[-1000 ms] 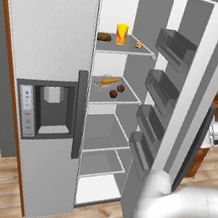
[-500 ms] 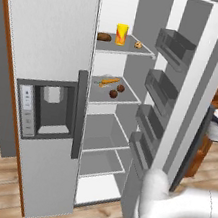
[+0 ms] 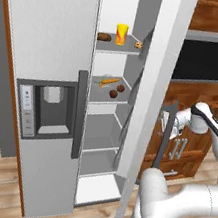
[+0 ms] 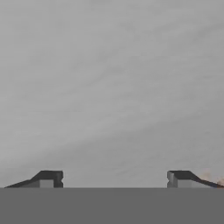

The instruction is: Place the tupperware on the second highest shelf of the fridge. Make space for the tupperware among the existing items by rearranging them on the shelves if needed. Close the fridge door when finished.

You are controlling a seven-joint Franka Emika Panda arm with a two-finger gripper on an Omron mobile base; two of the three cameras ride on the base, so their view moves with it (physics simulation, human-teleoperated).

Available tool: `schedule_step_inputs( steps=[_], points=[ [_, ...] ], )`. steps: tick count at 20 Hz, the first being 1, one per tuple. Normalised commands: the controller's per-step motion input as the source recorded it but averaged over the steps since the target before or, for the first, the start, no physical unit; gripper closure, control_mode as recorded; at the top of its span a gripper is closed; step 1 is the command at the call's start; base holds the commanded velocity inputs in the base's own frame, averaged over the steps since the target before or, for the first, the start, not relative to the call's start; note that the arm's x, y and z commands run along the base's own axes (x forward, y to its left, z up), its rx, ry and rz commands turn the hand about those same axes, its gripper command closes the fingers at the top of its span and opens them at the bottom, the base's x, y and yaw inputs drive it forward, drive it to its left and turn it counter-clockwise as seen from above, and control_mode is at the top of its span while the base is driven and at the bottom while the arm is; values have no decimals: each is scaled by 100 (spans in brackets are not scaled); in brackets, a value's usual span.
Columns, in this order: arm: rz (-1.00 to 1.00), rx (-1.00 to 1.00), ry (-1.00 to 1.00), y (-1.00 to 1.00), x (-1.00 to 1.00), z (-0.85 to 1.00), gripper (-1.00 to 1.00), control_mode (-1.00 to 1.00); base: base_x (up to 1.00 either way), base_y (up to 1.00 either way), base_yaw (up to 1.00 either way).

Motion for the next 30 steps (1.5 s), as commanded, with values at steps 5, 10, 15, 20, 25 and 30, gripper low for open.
schedule_step_inputs(
  steps=[5, 10, 15, 20, 25, 30],
  points=[
    [0, -10, -18, 100, 18, 0, -100, -100, 0, 0, 0],
    [-16, -16, -19, 100, 32, 1, -100, -100, 0, 0, 0],
    [-63, -16, -17, 90, 36, 0, -100, -100, 0, 0, 0],
    [-72, -18, -14, 78, 58, 0, -100, -100, 0, 0, 0],
    [-68, -18, -11, 74, 70, 0, -100, -100, 0, 0, 0],
    [-72, -19, -11, 42, 53, 0, -100, -100, 0, 0, 0]
  ],
)
